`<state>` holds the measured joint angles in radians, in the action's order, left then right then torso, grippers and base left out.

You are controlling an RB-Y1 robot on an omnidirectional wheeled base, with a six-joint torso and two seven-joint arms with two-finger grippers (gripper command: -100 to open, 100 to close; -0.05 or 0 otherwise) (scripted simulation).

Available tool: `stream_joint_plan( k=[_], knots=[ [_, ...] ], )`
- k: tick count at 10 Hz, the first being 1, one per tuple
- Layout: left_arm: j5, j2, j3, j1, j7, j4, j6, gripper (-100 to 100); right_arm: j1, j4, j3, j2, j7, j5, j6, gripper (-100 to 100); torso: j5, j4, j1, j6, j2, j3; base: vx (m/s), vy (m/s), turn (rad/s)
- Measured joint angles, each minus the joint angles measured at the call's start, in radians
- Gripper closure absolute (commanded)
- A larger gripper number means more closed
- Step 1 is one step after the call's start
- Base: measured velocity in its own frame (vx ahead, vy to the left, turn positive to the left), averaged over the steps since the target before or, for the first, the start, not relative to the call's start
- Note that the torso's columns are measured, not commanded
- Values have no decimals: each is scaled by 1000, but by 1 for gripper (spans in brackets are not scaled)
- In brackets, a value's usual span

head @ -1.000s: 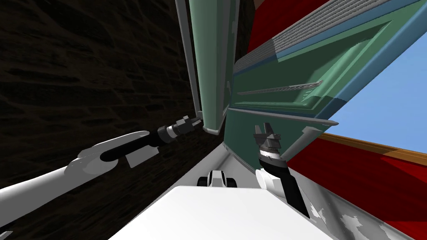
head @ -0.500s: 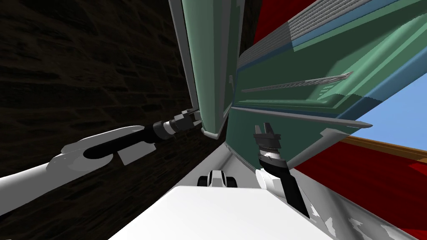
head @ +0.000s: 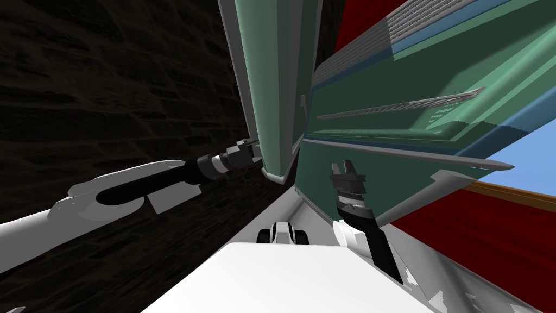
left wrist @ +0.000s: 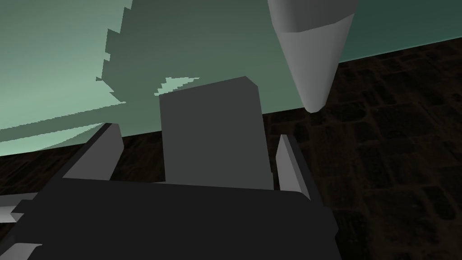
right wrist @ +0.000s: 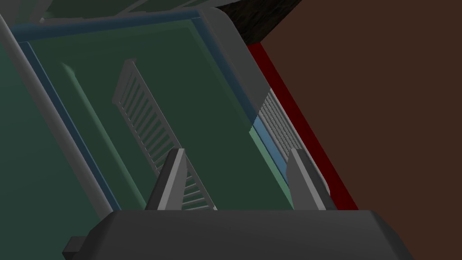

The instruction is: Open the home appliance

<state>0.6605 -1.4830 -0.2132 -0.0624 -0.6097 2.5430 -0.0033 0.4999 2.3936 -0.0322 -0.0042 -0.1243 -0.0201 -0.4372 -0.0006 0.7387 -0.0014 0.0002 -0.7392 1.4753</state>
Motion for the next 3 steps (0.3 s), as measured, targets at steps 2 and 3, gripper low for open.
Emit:
stream_joint_plan(
  k=[2, 3],
  knots=[
    [0, 0, 0, 0, 0, -1, 1, 0, 0, 0, 0, 0, 0, 0, 0, 0, 0, 0, 1, 0, 0, 0, 0, 0, 0],
    [0, 0, 1, -1, 0, -1, 1, 0, 0, 0, 0, 0, 0, 0, 0, 0, 0, 0, 1, 0, 1, 0, 0, 0, 0]
  ],
)
